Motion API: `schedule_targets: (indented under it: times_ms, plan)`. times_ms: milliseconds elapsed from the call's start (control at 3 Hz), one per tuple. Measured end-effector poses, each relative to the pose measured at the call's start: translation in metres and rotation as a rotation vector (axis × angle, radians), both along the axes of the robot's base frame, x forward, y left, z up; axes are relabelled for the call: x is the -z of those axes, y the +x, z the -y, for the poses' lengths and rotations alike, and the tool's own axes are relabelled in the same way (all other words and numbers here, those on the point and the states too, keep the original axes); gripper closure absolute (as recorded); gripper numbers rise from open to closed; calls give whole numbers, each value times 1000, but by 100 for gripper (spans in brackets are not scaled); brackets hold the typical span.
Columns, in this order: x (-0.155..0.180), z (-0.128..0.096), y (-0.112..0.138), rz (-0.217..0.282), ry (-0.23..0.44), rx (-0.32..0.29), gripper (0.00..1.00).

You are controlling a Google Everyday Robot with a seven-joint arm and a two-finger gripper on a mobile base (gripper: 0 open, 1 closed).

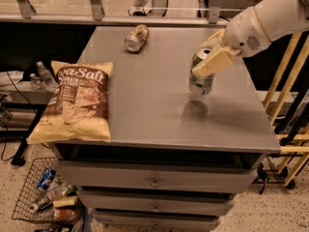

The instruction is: Move 7up can near brown chip bag

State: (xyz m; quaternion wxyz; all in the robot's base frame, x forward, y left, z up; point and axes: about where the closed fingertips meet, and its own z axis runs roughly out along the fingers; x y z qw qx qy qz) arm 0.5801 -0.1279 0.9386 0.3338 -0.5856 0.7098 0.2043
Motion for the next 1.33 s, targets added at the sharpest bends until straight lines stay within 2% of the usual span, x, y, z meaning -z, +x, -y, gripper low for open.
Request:
schedule_targets:
  times_ms: [333, 1000, 1333]
  plan:
    - [3, -39, 1, -9, 24, -73, 100]
    - [18, -165, -9, -51, 40, -362, 100]
    - [28, -202, -10, -57, 29, -452, 100]
